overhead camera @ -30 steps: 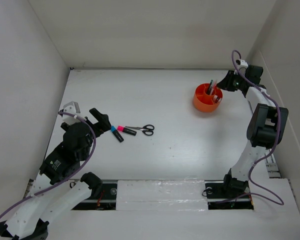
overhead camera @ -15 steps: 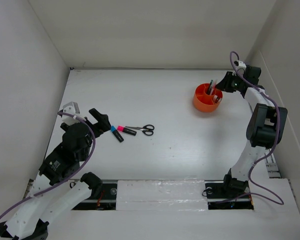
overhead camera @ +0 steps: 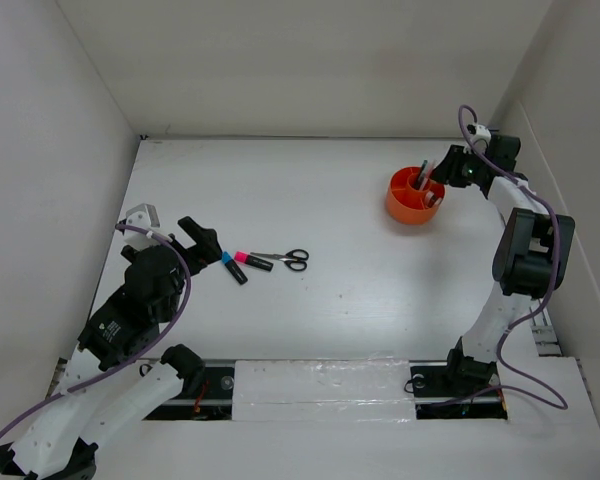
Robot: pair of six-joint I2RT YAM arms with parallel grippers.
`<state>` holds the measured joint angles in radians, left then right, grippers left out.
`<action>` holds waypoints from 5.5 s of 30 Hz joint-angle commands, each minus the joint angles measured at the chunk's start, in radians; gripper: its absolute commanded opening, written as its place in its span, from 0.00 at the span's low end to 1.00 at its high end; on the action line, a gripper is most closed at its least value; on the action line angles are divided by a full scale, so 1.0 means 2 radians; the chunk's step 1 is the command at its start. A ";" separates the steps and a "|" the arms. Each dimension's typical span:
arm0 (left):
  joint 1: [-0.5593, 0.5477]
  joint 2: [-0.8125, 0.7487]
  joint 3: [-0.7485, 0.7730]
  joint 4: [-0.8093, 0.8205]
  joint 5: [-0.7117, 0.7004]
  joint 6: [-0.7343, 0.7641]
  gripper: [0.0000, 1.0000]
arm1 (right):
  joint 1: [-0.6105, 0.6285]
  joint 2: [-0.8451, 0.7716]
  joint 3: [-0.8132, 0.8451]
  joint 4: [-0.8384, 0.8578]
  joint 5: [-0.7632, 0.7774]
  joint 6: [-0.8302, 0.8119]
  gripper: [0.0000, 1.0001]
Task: Sort the stationery into containers
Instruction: Place the stationery in the storage box, then pick up the pen from the center of the board, then place the pen in the storage box.
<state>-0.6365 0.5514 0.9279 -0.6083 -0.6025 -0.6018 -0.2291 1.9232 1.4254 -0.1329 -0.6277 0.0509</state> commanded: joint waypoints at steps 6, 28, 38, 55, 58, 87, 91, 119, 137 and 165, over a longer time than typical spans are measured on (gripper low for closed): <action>0.002 -0.003 -0.001 0.024 0.001 0.007 1.00 | 0.006 -0.038 0.002 0.026 0.002 0.001 0.47; 0.002 0.001 -0.001 0.024 -0.005 0.007 1.00 | 0.022 -0.152 0.018 0.000 0.084 0.047 1.00; 0.002 0.042 0.005 0.015 -0.014 0.003 1.00 | 0.263 -0.270 -0.024 -0.049 0.205 -0.019 1.00; 0.002 0.345 0.071 -0.053 -0.025 -0.239 1.00 | 0.477 -0.490 -0.240 -0.043 0.316 0.044 0.96; 0.056 0.351 0.057 -0.026 0.016 -0.228 1.00 | 0.497 -0.495 -0.240 -0.061 0.324 0.048 0.96; 0.182 0.482 -0.035 0.099 0.110 -0.178 0.84 | 0.536 -0.518 -0.299 -0.020 0.305 0.057 0.95; 0.182 0.516 -0.031 0.105 0.116 -0.178 0.82 | 0.541 -0.514 -0.304 -0.016 0.305 0.057 0.95; 0.182 0.543 -0.038 0.119 0.134 -0.182 0.22 | 0.550 -0.537 -0.304 -0.030 0.315 0.057 0.93; 0.148 0.284 -0.023 0.115 0.140 -0.072 0.00 | 0.555 -0.432 -0.315 0.089 0.195 0.060 0.90; 0.148 0.135 -0.086 0.279 0.419 0.008 0.00 | 0.588 -0.116 -0.095 0.284 0.186 0.218 0.61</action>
<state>-0.3428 0.8268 0.7692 -0.1253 0.1787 -0.6014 0.9424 1.6779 1.1767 0.3565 -0.2657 0.4686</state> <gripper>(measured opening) 0.250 0.637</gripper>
